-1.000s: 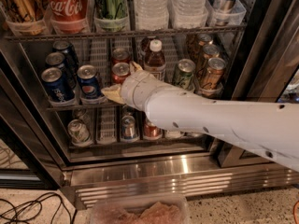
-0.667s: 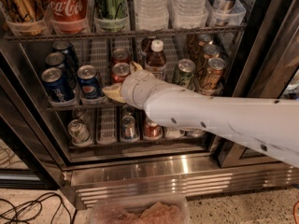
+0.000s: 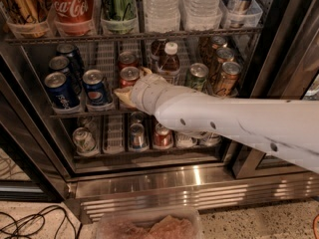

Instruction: Pick coke can from middle shelf of fridge

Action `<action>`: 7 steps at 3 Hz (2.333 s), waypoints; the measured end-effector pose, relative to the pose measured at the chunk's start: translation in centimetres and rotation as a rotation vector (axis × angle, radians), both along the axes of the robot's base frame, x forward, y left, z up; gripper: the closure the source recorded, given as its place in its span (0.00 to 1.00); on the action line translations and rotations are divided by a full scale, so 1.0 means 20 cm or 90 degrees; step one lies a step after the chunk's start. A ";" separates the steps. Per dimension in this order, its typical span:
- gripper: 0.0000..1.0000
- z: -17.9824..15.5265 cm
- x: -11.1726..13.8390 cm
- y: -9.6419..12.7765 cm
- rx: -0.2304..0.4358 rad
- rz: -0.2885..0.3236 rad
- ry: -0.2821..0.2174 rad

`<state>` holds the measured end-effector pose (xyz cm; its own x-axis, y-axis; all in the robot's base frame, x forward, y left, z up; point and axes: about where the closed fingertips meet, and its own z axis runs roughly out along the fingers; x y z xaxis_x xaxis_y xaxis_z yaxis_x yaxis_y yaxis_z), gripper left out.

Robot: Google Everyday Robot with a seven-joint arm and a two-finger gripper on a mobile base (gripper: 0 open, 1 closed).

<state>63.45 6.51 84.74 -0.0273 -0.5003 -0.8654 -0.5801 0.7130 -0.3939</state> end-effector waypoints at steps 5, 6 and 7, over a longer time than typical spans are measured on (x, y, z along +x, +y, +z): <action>1.00 0.11 -0.16 0.02 -0.029 0.040 -0.001; 1.00 0.15 -0.22 0.00 -0.041 0.055 -0.005; 1.00 0.20 -0.29 0.00 -0.049 0.084 0.001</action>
Offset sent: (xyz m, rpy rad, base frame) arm -0.0049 0.0164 0.0155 -0.0176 0.0100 0.0264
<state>57.58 6.51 88.65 0.0415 -0.5643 -0.8245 -0.6680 0.5980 -0.4429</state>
